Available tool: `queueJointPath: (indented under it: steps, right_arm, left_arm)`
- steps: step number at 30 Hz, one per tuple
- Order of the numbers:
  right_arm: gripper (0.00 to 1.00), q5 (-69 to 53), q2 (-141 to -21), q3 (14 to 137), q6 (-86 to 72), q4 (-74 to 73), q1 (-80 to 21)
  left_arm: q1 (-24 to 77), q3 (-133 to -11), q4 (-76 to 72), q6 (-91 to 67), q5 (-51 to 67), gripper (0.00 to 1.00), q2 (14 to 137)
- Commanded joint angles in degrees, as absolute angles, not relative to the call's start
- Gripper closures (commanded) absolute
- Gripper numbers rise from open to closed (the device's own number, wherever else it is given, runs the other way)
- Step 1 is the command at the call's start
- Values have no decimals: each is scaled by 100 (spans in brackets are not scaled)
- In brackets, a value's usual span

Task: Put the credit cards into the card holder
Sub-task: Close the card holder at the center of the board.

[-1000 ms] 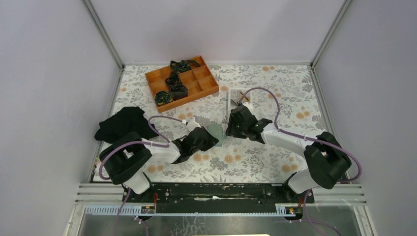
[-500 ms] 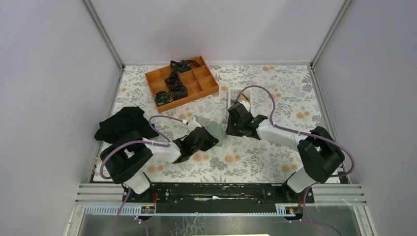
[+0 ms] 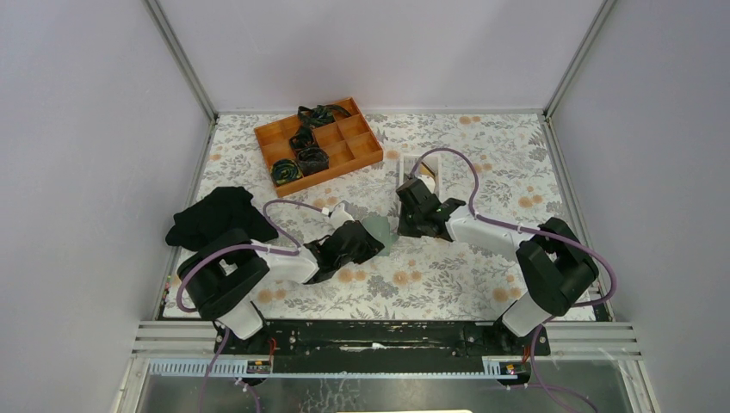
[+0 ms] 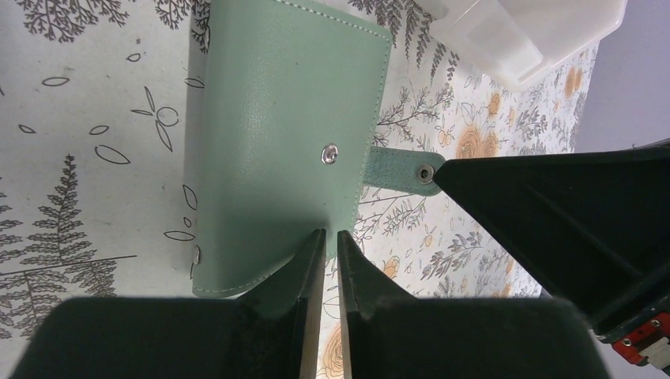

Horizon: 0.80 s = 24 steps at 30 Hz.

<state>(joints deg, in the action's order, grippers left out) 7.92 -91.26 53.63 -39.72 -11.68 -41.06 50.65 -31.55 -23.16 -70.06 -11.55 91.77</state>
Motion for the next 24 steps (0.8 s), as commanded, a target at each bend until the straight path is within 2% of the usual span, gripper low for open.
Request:
queueJointPath:
  steps: [1, 6, 24]
  right_arm:
    - [87, 877, -9189, 5682, -3874, -1296, -4075]
    - [100, 894, -9296, 5858, -3803, -1412, -4078]
    - [100, 754, -10142, 6757, -3517, -1629, -4411]
  left_arm:
    - [5098, -3269, -2166, -6891, -1151, 83, 9278]
    - [5089, -3276, -2106, -6892, -1137, 83, 9311]
    - [5041, -3158, -1788, -6716, -1144, 84, 9167]
